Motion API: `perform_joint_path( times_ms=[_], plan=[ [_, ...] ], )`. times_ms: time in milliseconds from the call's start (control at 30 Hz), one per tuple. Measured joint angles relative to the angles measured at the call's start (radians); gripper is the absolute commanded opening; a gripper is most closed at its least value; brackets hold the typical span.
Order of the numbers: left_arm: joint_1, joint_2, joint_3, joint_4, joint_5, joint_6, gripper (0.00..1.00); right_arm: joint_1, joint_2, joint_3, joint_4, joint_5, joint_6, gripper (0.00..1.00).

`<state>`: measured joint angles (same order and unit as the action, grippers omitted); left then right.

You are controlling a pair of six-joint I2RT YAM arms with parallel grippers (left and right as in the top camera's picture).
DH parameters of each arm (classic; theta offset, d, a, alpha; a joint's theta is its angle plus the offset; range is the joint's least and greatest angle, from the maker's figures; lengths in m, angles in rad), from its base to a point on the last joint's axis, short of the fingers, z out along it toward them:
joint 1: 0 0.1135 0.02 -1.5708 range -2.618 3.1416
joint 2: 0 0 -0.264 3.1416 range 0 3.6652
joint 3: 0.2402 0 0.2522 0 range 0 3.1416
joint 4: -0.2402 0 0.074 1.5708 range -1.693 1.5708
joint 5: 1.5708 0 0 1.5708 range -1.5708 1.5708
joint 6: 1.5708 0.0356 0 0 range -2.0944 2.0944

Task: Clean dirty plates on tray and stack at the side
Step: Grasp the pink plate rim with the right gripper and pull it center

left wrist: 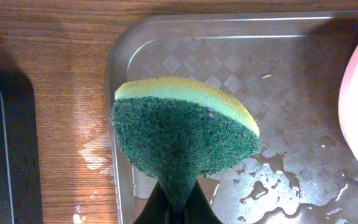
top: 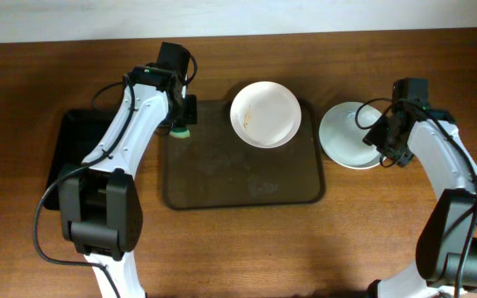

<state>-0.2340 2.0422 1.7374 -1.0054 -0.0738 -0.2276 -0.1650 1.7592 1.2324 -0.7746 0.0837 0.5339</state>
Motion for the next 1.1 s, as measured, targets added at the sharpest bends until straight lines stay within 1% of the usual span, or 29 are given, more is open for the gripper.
perform_joint_path(
  times_ms=[67,133,267,333,433,467,500,533,633,667,700,733,767,833,1000,1067,1100],
  plan=[
    [0.000,0.000,0.000,0.000,0.000,0.000,0.01,0.011,0.002,0.070,-0.044,-0.076,-0.037,0.61],
    [0.000,0.000,0.000,0.000,0.000,0.000,0.01,0.079,0.002,0.166,-0.035,-0.149,-0.074,0.59],
    [0.000,0.000,0.000,0.000,0.000,0.000,0.00,0.300,0.017,0.195,0.071,-0.153,-0.060,0.56],
    [0.000,0.000,0.000,0.000,0.000,0.000,0.00,0.359,0.083,0.198,0.104,-0.134,-0.047,0.56],
    [0.000,0.000,0.000,0.002,0.000,0.000,0.01,0.396,0.218,0.197,0.184,-0.126,-0.036,0.51],
    [0.000,0.000,0.000,0.000,0.000,0.000,0.01,0.400,0.267,0.197,0.216,-0.127,-0.041,0.46],
    [0.000,0.000,0.000,0.000,0.000,0.000,0.00,0.400,0.290,0.196,0.227,-0.135,-0.052,0.39],
    [0.000,0.000,0.000,0.000,0.000,0.000,0.01,0.400,0.298,0.196,0.245,-0.141,-0.069,0.35],
    [0.000,0.000,0.000,0.000,0.000,0.000,0.01,0.399,0.298,0.198,0.265,-0.142,-0.085,0.31],
    [0.000,0.000,0.000,0.000,0.000,0.000,0.00,0.400,0.299,0.198,0.266,-0.142,-0.097,0.26],
    [0.000,0.000,0.000,0.001,0.000,0.000,0.01,0.399,0.312,0.198,0.267,-0.142,-0.113,0.13],
    [0.000,0.000,0.000,0.001,0.000,0.000,0.01,0.400,0.326,0.198,0.267,-0.142,-0.120,0.09],
    [0.000,0.000,0.000,0.003,0.000,0.000,0.01,0.399,0.343,0.198,0.260,-0.146,-0.134,0.04],
    [0.000,0.000,0.000,0.005,0.000,0.000,0.01,0.399,0.345,0.214,0.235,-0.161,-0.150,0.04],
    [0.000,0.000,0.000,0.008,0.000,0.000,0.00,0.402,0.300,0.216,-0.021,-0.246,-0.153,0.04],
    [0.000,0.000,0.000,0.008,0.000,0.000,0.01,0.424,0.273,0.213,-0.085,-0.269,-0.132,0.04],
    [0.000,0.000,0.000,0.008,0.003,0.000,0.01,0.445,0.262,0.213,-0.087,-0.274,-0.113,0.04]
  ],
)
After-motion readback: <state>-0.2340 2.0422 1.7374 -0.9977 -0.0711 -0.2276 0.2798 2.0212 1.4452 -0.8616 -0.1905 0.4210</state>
